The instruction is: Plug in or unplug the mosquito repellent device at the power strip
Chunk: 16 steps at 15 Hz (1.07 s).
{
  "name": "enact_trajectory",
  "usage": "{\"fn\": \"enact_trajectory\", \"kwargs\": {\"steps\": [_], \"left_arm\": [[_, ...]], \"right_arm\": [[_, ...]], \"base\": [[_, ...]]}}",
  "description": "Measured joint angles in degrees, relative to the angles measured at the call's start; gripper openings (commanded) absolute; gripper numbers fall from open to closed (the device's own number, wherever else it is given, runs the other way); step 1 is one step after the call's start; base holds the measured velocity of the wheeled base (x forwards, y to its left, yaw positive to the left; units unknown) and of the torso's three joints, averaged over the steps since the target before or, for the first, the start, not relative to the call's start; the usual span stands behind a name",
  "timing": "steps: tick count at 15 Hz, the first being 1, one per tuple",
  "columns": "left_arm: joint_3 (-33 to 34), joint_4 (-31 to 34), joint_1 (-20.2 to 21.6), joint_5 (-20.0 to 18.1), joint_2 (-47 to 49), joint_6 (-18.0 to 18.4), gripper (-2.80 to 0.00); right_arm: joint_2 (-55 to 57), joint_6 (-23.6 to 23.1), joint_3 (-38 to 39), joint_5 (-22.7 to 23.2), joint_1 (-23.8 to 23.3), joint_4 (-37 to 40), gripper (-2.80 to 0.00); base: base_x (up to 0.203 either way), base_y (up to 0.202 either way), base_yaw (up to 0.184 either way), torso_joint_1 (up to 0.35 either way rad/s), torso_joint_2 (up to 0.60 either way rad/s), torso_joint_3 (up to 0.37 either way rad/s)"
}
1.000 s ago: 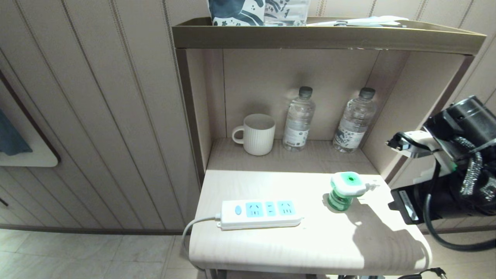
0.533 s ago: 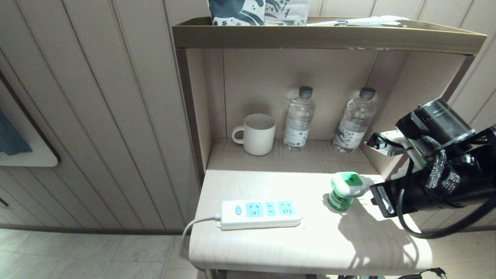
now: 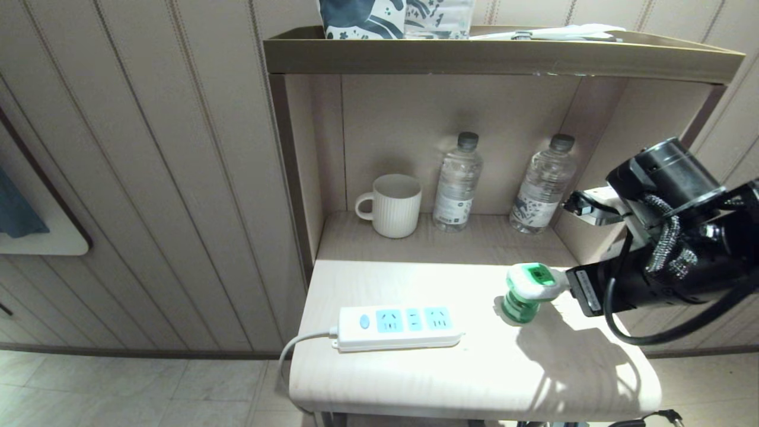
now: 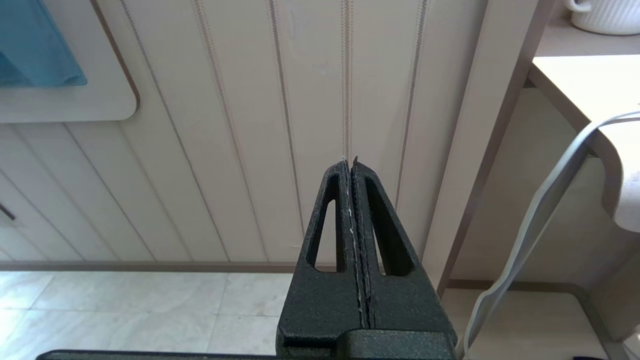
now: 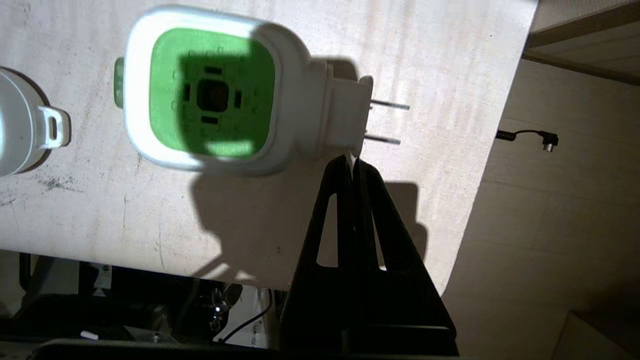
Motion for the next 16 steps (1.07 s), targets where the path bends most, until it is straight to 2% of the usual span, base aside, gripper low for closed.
{"fn": "enact_trajectory", "kwargs": {"steps": [8, 16], "left_arm": [[0.0, 0.02, 0.0, 0.0, 0.0, 0.0, -2.8], [0.0, 0.0, 0.0, -0.02, 0.0, 0.02, -2.8]], "right_arm": [[4.27, -0.08, -2.99, 0.03, -2.24, -2.1, -2.8], [7.14, -0.11, -7.59, 0.16, -1.88, -2.09, -2.8]], "base": [[0.0, 0.0, 0.0, 0.0, 0.0, 0.0], [0.0, 0.0, 0.0, 0.0, 0.0, 0.0]]}}
